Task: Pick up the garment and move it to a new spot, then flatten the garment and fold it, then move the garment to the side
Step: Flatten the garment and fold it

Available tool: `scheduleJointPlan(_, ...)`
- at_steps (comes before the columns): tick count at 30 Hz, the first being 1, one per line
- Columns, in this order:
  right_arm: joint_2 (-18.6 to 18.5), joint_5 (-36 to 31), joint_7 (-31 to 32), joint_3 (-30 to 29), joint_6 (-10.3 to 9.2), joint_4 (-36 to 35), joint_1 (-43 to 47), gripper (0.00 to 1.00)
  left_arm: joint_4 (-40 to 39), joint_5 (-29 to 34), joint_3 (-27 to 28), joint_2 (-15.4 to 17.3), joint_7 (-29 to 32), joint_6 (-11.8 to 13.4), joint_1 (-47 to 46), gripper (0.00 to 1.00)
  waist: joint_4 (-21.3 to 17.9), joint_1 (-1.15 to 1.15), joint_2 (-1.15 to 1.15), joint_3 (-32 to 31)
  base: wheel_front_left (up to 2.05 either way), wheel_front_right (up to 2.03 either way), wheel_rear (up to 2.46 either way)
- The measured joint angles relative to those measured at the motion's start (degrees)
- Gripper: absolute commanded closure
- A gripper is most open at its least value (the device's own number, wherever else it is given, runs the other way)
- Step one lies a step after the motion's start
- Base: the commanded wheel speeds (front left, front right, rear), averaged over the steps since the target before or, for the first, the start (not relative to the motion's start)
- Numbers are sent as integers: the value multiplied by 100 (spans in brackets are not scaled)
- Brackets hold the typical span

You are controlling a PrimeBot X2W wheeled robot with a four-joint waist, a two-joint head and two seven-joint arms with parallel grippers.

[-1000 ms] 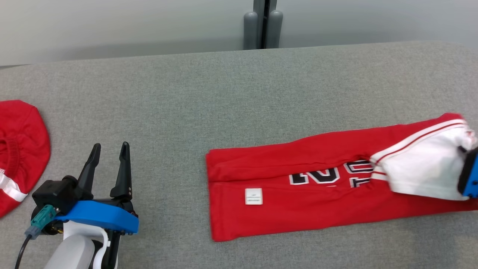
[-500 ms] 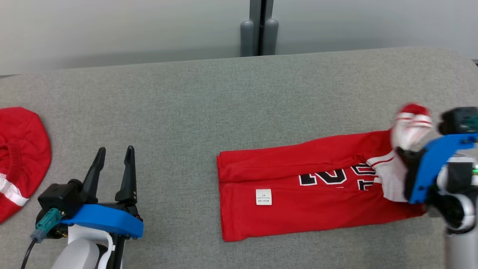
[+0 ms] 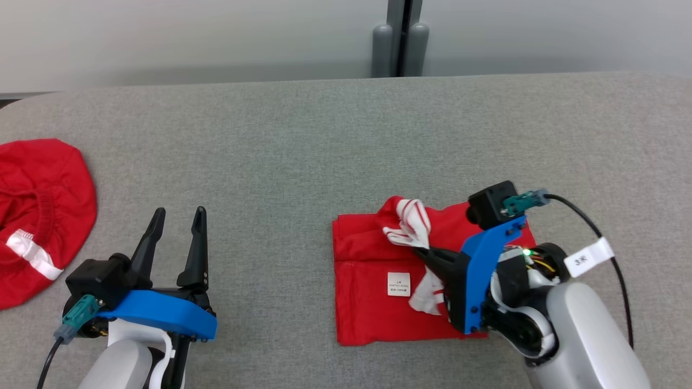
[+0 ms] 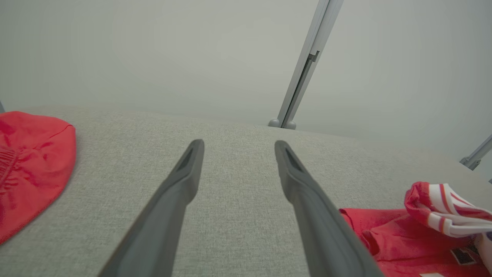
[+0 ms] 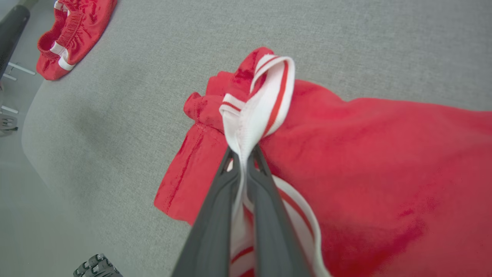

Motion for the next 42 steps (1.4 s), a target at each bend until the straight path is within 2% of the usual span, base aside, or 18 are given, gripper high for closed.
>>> scheduleJointPlan(8,3,649,-823,809,0,1191,-606,100,94,23,-75,-33,-1,-64,-114,0,202,0,0,75,0,0,0)
scheduleJointPlan(13,8,756,-1235,1107,0,1876,-943,100,178,25,-119,-80,-2,-98,-185,0,285,0,0,104,0,0,0)
scheduleJointPlan(14,5,840,-1354,1147,0,1974,-987,92,194,27,-121,-85,-2,-101,-201,0,295,0,0,104,0,0,0)
scheduleJointPlan(15,1,961,-1435,1200,0,2059,-1018,31,210,32,-130,-96,-3,-107,-211,0,307,0,0,99,0,0,0)
scheduleJointPlan(16,4,1127,-1508,1247,0,2120,-1026,0,234,32,-142,-105,-10,-121,-211,0,316,0,0,86,0,0,0)
scheduleJointPlan(20,11,1847,-2026,1381,1,2071,-1035,0,313,30,-165,-129,-31,-145,-208,0,326,0,0,-22,0,0,0)
scheduleJointPlan(24,22,1663,-2703,1063,1,1802,-1085,0,358,20,-136,-121,-49,-145,-112,0,267,0,0,-161,0,0,0)
scheduleJointPlan(31,2,223,-2971,-264,0,1213,-420,0,349,-4,-67,-69,-74,-137,50,0,92,0,0,-363,0,0,0)
scheduleJointPlan(33,-43,-289,-2981,-493,0,1054,-135,0,327,-4,-64,-70,-79,-137,64,0,67,0,0,-388,0,0,0)
scheduleJointPlan(35,-41,-535,-3045,-633,0,953,136,0,320,-4,-65,-70,-80,-138,77,0,64,0,0,-387,0,0,0)
scheduleJointPlan(36,-30,-661,-3131,-681,0,923,262,3,316,-4,-67,-70,-90,-140,81,0,66,0,0,-380,0,0,0)
scheduleJointPlan(37,-31,-790,-3218,-668,0,920,366,98,312,-4,-68,-71,-90,-143,81,0,69,0,0,-367,0,0,0)
scheduleJointPlan(40,-19,-933,-3401,-347,0,1061,575,100,311,-3,-75,-78,-94,-149,75,0,91,0,0,-315,0,0,0)
scheduleJointPlan(42,-13,-799,-3607,91,0,1188,611,100,325,0,-88,-79,-94,-179,42,0,120,0,0,-271,0,0,0)
